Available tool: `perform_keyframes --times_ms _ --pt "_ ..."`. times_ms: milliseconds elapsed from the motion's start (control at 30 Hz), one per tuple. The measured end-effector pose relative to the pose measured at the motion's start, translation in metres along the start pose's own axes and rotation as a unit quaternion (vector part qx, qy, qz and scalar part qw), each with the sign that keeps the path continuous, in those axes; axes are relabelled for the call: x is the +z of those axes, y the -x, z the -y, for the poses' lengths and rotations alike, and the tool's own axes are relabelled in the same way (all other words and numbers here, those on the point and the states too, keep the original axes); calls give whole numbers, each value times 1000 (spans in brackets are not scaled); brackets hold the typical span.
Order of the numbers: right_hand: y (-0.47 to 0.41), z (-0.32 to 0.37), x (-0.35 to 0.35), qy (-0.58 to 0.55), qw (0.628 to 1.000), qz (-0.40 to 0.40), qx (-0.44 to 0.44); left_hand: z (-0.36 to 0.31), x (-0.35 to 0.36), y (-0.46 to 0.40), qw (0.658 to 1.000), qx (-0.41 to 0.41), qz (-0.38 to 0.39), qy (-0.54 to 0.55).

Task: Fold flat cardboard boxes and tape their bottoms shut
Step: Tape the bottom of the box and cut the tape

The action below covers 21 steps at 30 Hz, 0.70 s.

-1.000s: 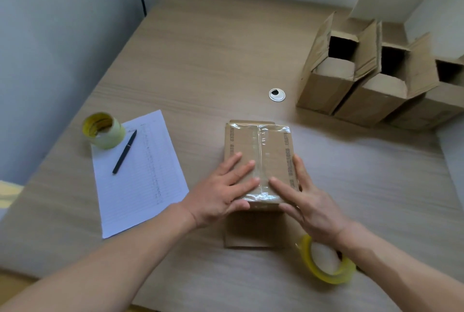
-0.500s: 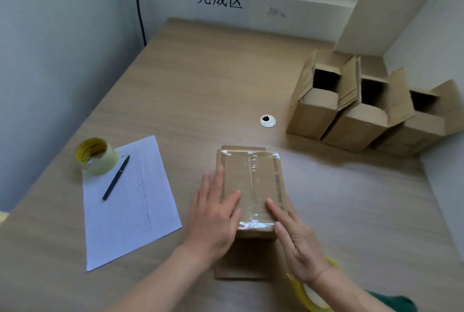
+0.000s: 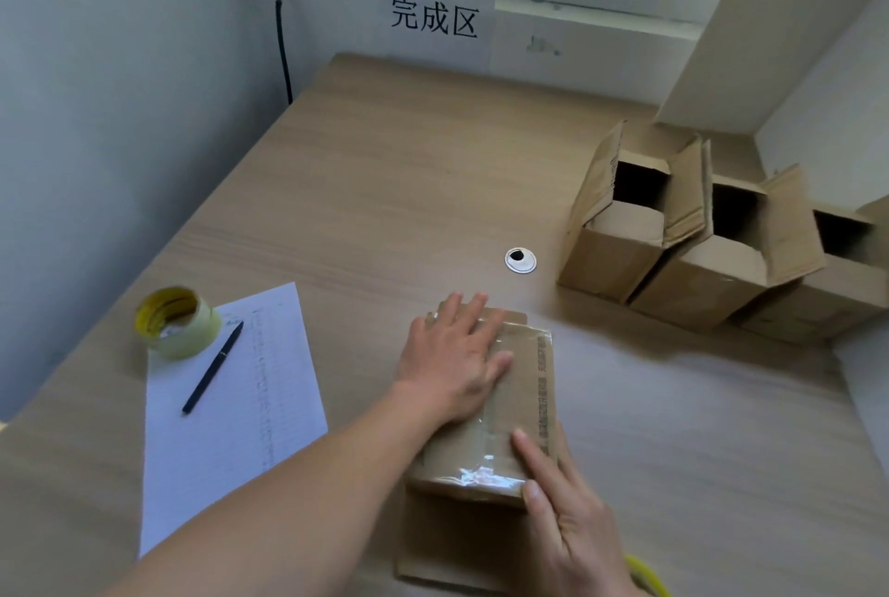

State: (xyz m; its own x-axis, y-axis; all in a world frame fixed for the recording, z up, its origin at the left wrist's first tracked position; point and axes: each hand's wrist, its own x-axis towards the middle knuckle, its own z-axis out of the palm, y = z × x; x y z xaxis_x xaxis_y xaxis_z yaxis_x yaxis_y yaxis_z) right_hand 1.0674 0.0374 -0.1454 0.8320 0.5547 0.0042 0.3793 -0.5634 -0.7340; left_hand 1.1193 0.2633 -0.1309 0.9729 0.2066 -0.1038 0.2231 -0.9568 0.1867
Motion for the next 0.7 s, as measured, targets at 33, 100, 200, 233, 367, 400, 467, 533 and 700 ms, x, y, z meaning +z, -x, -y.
perform_keyframes --times_ms 33,100,200,233,367,400,467,533,700 --pt "0 0 2 -4 1000 -8 1 0 0 -7 998 -40 -18 36" --pt "0 1 4 -15 1000 -23 -2 4 -5 -18 985 -107 -34 128" --pt "-4 -2 1 -62 998 -16 9 22 -15 -6 929 -202 -66 302" --pt "-6 -3 -1 -81 997 -5 10 25 -13 12 924 -200 -79 316" --pt "-11 0 -3 -82 997 9 6 -17 11 109 983 -78 -82 142" --pt "-12 0 -3 -76 997 11 4 -27 16 122 992 -59 -69 87" --pt "-13 1 -6 -63 998 22 -4 -31 18 129 996 -44 -83 11" --pt "-29 1 -16 -21 999 33 12 -26 16 127 996 -31 -80 -26" --pt "-131 14 -22 132 988 62 44 -20 17 125 999 -12 3 -50"
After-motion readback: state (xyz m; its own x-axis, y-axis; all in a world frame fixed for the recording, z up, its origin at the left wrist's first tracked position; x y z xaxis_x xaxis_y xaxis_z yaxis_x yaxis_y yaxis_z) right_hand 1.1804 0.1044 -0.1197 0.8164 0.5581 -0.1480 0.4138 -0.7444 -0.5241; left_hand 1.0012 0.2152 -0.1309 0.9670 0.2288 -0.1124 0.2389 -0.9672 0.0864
